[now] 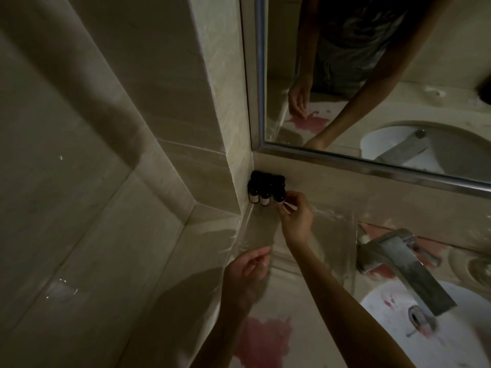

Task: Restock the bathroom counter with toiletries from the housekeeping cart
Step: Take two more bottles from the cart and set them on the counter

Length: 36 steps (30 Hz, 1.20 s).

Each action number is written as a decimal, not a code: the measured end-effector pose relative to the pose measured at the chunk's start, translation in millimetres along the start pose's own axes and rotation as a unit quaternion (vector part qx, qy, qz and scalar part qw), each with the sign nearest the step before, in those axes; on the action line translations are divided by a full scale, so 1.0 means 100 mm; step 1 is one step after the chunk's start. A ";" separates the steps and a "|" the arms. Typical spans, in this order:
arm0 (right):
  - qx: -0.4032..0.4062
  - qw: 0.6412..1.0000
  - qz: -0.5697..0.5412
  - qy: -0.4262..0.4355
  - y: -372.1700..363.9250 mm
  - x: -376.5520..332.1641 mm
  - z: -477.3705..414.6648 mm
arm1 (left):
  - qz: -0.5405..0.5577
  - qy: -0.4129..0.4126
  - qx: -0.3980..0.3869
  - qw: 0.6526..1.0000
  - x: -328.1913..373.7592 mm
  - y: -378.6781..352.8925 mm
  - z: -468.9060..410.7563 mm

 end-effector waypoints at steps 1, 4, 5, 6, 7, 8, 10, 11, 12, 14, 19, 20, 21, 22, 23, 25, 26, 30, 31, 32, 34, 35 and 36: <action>0.001 1.000 -0.003 0.001 -0.01 0.00 0.00 | -0.001 -0.003 -0.002 1.000 -0.01 0.01 0.00; -0.003 1.000 -0.010 -0.001 -0.04 0.00 0.00 | -0.010 -0.002 -0.002 1.000 -0.01 0.01 0.00; -0.003 1.000 -0.015 -0.001 -0.05 0.00 0.00 | -0.012 0.002 -0.001 1.000 -0.01 0.00 0.00; -0.002 1.000 -0.016 -0.002 -0.05 0.00 0.00 | -0.014 0.005 0.001 1.000 0.00 -0.01 0.00; -0.001 1.000 -0.014 -0.003 -0.05 0.00 0.00 | -0.016 0.008 0.002 1.000 0.00 -0.01 0.01; 0.000 1.000 -0.011 -0.002 -0.06 0.00 0.00 | -0.018 0.012 0.002 1.000 0.01 -0.02 0.02; 0.001 1.000 -0.010 0.002 -0.06 0.00 0.00 | -0.026 0.011 -0.001 1.000 0.02 -0.03 0.03; 0.003 1.000 -0.008 0.003 -0.06 0.00 -0.01 | -0.031 0.009 -0.003 0.999 0.03 -0.03 0.03; 0.004 1.000 -0.007 0.003 -0.06 -0.01 -0.02 | -0.033 0.005 -0.003 0.999 0.04 -0.03 0.03; 0.002 1.000 -0.001 0.004 -0.06 0.00 -0.04 | -0.031 0.004 -0.003 0.999 0.05 -0.04 0.03; -0.005 1.000 -0.003 -0.016 -0.07 0.00 -0.02 | -0.044 0.008 -0.004 0.999 0.06 -0.05 0.04; -0.006 1.000 -0.003 -0.021 -0.08 -0.01 -0.02 | -0.053 0.006 -0.003 0.999 0.08 -0.05 0.04; -0.005 1.000 -0.002 -0.026 -0.08 -0.02 -0.02 | -0.067 0.002 -0.003 0.998 0.09 -0.04 0.04; -0.005 1.000 0.003 -0.029 -0.07 -0.03 -0.02 | -0.087 -0.004 -0.004 0.996 0.11 -0.04 0.04; -0.005 0.999 0.010 -0.030 -0.06 -0.04 -0.02 | -0.107 -0.009 -0.006 0.994 0.13 -0.04 0.03; -0.002 0.999 0.022 -0.028 -0.02 -0.03 -0.01 | -0.124 -0.020 -0.003 0.992 0.18 -0.05 0.03; 0.002 0.999 0.028 -0.027 0.02 -0.02 -0.01 | -0.129 -0.026 0.002 0.991 0.20 -0.04 0.04; 0.012 0.999 0.035 -0.034 0.26 0.03 0.15 | -0.155 -0.085 0.004 0.984 0.30 -0.01 0.09; 0.007 0.999 0.042 -0.032 0.33 0.02 0.22 | -0.168 -0.103 0.001 0.980 0.31 0.00 0.11; -0.003 0.998 0.058 -0.023 0.41 0.00 0.30 | -0.183 -0.118 -0.001 0.976 0.33 0.01 0.13; -0.026 0.994 0.101 0.016 0.56 -0.10 0.50 | -0.213 -0.144 -0.012 0.966 0.35 0.03 0.18; -0.033 0.991 0.125 0.042 0.63 -0.15 0.61 | -0.231 -0.156 -0.020 0.960 0.37 0.04 0.21; -0.039 0.985 0.152 0.072 0.72 -0.22 0.74 | -0.254 -0.168 -0.028 0.952 0.38 0.05 0.25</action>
Point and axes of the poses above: each hand's wrist, its own z-axis away from the middle knuckle, its own y-axis out of the back of the hand, x = y × z, the point moved 3 cm from there along -z, towards the middle knuckle, and after that the axes turned 13 degrees about -y, right-handed, at the moved point
